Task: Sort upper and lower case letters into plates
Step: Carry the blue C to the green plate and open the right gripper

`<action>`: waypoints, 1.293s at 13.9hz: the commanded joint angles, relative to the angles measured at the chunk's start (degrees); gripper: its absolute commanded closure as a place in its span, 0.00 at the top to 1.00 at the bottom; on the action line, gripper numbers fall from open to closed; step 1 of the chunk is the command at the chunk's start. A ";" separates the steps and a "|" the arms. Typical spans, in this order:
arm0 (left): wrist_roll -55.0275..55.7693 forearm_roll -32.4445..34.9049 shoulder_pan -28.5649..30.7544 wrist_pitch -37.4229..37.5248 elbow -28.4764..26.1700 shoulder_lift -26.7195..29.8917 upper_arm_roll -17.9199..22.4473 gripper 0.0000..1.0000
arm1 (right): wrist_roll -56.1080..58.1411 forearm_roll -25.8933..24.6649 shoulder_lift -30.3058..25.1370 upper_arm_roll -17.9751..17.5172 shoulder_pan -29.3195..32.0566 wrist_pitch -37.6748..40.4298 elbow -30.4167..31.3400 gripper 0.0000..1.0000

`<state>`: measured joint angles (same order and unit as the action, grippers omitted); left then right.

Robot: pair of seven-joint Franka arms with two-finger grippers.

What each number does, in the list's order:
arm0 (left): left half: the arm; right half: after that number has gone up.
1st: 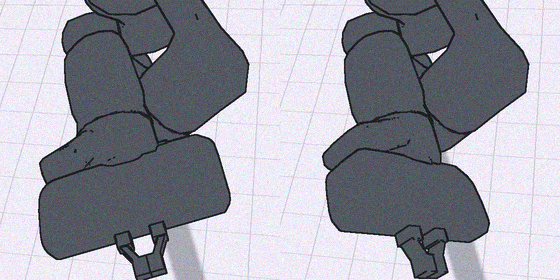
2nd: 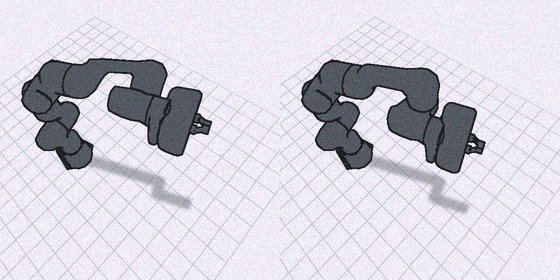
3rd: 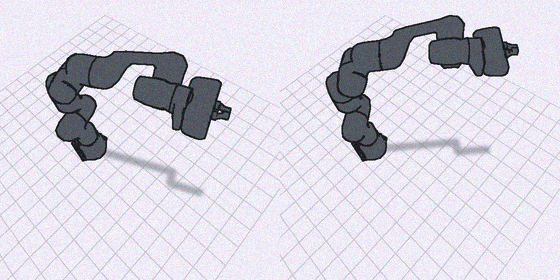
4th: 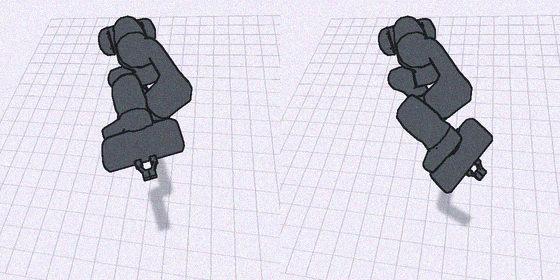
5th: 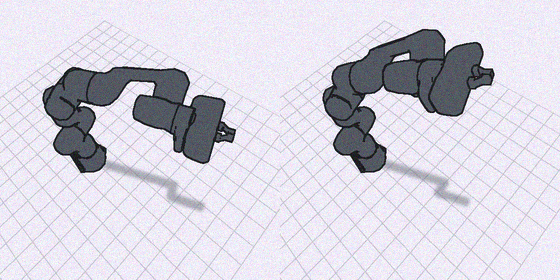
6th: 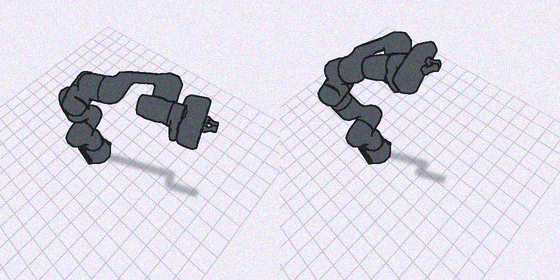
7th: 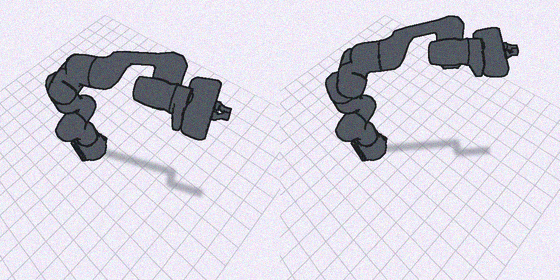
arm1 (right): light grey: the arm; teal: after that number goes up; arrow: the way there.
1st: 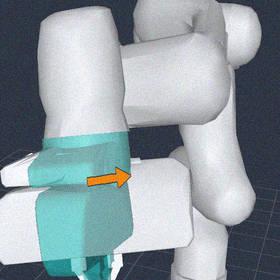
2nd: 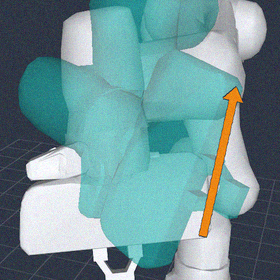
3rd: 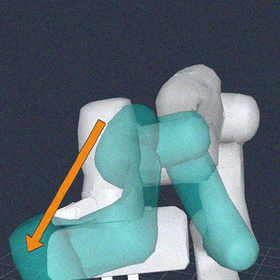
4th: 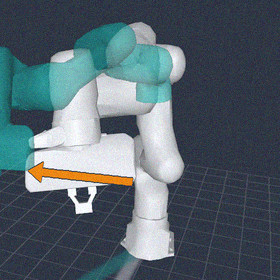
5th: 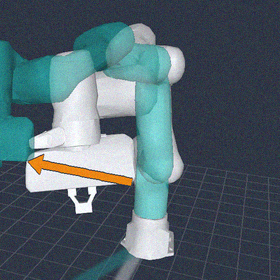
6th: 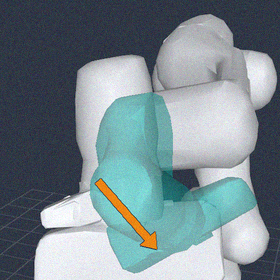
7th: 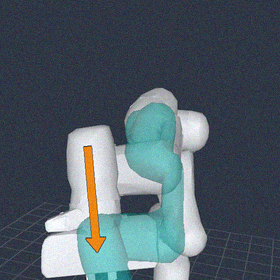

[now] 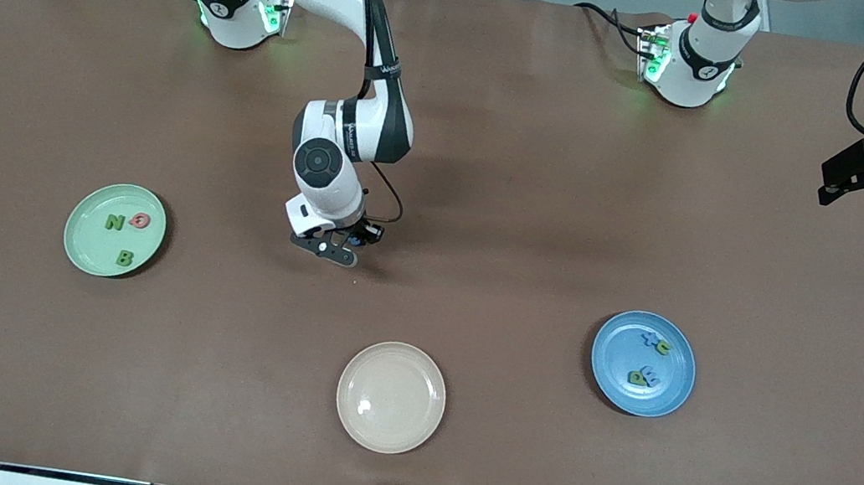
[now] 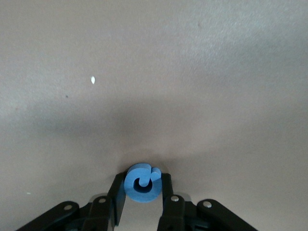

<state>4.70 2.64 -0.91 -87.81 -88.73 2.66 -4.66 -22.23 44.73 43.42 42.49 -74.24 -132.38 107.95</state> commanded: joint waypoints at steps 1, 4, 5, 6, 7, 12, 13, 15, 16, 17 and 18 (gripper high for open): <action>-0.31 -1.06 -0.05 -0.52 -0.39 0.42 0.18 1.00 | 2.44 -1.91 -1.58 6.86 1.29 7.61 -2.03 0.18; 0.30 -1.06 -0.05 -0.52 -0.31 0.24 -0.61 1.00 | 16.37 -3.51 -1.59 21.62 1.02 28.00 -6.34 0.18; 0.48 -1.06 -0.14 -0.52 -0.31 0.15 -0.62 1.00 | 24.34 -3.51 -1.59 26.02 1.54 30.92 -6.09 0.18; 0.48 -1.06 -0.23 -0.52 -0.39 0.15 -0.62 1.00 | 31.39 -3.51 -1.41 28.59 2.94 32.61 -5.65 0.18; 0.48 -1.06 -0.23 -0.52 -0.39 0.15 -0.70 1.00 | 37.11 -3.51 -1.33 29.22 6.00 33.49 -5.04 0.18; 0.57 -1.06 -0.14 -0.52 -0.57 -0.46 -1.14 1.00 | 59.30 -3.15 -0.71 22.58 25.86 29.57 -4.86 0.18; 0.66 -1.06 -0.14 -0.52 -0.48 -0.55 -1.14 1.00 | 60.88 -3.15 -0.62 20.11 28.94 27.81 -4.86 0.18; 0.66 -1.06 -0.05 -0.52 -0.57 -0.55 -1.14 1.00 | 62.74 -3.15 -0.62 13.53 35.71 23.77 -4.86 0.19; 0.66 -1.06 0.03 -0.52 -0.57 -0.55 -1.14 1.00 | 62.75 -3.15 -0.53 11.06 37.91 21.48 -4.86 0.19; 0.66 -1.06 0.03 -0.61 -0.57 -0.55 -1.14 1.00 | 62.83 -3.24 -0.45 8.77 40.11 19.63 -4.86 0.19; 0.66 -1.06 -0.05 -0.61 -0.57 -0.55 -1.14 1.00 | 63.36 -3.24 -0.18 6.23 42.83 18.05 -4.94 0.19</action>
<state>4.86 2.64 -0.98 -87.85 -89.20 1.89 -5.77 39.90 41.52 43.74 52.76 -35.52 -112.20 103.25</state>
